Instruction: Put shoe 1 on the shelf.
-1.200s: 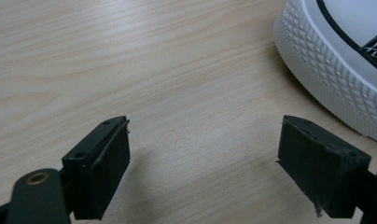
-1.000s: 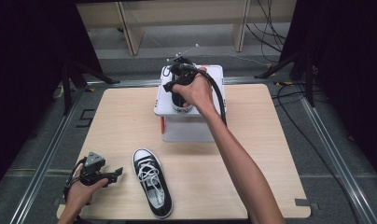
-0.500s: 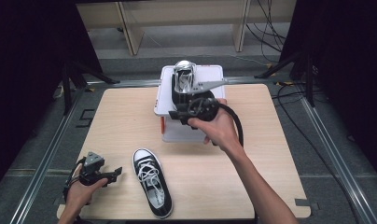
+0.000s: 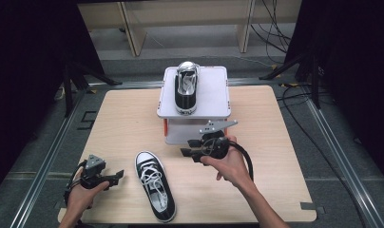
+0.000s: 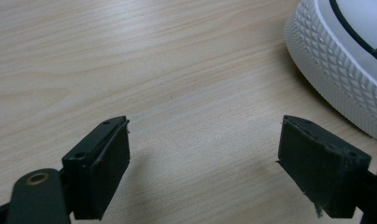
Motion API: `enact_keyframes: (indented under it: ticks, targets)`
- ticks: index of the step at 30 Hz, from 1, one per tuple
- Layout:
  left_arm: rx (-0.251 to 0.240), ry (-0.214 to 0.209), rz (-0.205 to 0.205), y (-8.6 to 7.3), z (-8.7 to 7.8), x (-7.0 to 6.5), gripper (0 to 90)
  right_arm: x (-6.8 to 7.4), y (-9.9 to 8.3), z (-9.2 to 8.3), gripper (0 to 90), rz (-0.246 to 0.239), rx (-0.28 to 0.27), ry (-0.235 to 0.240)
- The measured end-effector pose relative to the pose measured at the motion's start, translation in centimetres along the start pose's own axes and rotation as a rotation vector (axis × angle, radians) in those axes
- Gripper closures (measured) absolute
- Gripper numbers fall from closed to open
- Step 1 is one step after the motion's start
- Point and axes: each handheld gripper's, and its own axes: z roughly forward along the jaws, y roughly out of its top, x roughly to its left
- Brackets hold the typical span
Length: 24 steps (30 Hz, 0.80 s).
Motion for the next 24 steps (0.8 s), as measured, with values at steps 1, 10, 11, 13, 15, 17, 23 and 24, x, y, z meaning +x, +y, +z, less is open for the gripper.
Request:
enact_keyframes:
  ticks: [1, 10, 11, 13, 15, 17, 23, 24]
  targets:
    - [0.015, 0.004, 0.019, 0.0, -0.2, 0.2, 16.5, 0.1, -0.3, 0.1, 55.1, -0.001, -0.003, 0.0]
    - [0.006, 0.011, 0.012, 0.1, 0.0, 0.0, 16.5, 0.9, -2.6, 1.8, 47.4, 0.01, 0.034, 0.034]
    - [0.008, 0.011, 0.013, 0.1, 0.0, 0.0, 16.5, 1.1, -2.8, 2.1, 46.1, 0.016, 0.053, 0.024]
    - [0.012, 0.015, 0.014, 0.1, 0.0, 0.1, 16.5, 1.4, -3.1, 2.6, 45.9, 0.012, 0.063, 0.025]
    - [0.006, 0.008, 0.007, 0.1, 0.0, 0.0, 16.5, 1.7, -3.5, 3.1, 45.8, 0.007, 0.083, 0.031]
    - [0.003, 0.007, 0.007, 0.1, 0.0, -0.1, 16.5, 1.9, -3.9, 3.6, 45.6, 0.006, 0.096, 0.038]
    - [0.017, 0.013, 0.024, 0.3, 0.0, 0.0, 16.5, 2.4, -4.7, 4.5, 45.7, 0.0, 0.13, 0.057]
    - [0.005, 0.006, 0.016, 0.3, 0.1, -0.1, 16.5, 2.5, -4.8, 4.6, 45.7, -0.004, 0.134, 0.06]
